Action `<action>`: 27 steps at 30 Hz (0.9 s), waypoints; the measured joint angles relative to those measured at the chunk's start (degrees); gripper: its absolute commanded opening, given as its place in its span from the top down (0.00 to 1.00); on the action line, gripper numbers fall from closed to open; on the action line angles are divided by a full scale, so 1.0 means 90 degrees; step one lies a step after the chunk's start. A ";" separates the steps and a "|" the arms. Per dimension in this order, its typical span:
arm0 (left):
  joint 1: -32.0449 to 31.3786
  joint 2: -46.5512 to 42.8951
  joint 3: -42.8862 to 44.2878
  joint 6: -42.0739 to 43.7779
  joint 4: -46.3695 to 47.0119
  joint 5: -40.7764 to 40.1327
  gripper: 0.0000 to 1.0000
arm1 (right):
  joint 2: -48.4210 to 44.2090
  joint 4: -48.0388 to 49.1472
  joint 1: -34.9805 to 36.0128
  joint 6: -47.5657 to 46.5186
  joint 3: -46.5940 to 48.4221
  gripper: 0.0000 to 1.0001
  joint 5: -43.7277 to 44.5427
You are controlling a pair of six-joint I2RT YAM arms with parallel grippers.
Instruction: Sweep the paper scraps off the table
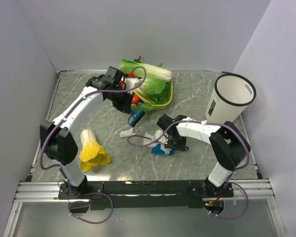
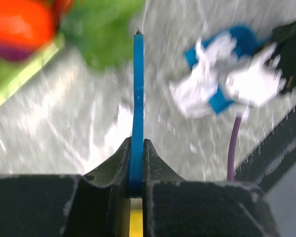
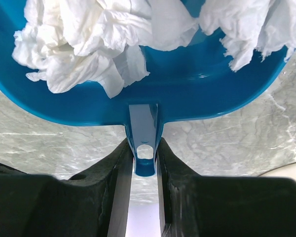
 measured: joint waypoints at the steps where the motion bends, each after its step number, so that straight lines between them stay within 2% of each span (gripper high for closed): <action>1: 0.0078 -0.0158 -0.0219 0.0022 -0.0041 0.0029 0.99 | 0.0000 0.0000 0.0000 0.0015 -0.0002 1.00 -0.0002; 4: 0.0141 -0.0374 -0.0843 0.0114 -0.0299 0.0301 0.99 | 0.0000 -0.0007 0.0002 0.0073 0.0002 1.00 -0.0044; 8: 0.0032 -0.0107 -0.1382 0.0146 -0.0510 0.0704 0.99 | 0.0000 -0.0015 0.0007 0.0129 0.0012 1.00 -0.0075; 11: -0.0080 0.0308 -0.1302 0.0148 -0.0600 0.0896 0.99 | 0.0000 -0.0015 0.0024 0.0177 0.0012 1.00 -0.0107; 16: -0.0291 0.0947 -0.0610 0.0168 -0.0578 0.1093 0.99 | 0.0000 -0.0032 0.0032 0.0284 0.0027 1.00 -0.0129; 27: -0.0413 0.1030 -0.0401 0.0168 -0.0566 0.1248 0.99 | 0.0185 -0.0221 0.0041 0.0814 0.0347 1.00 -0.0415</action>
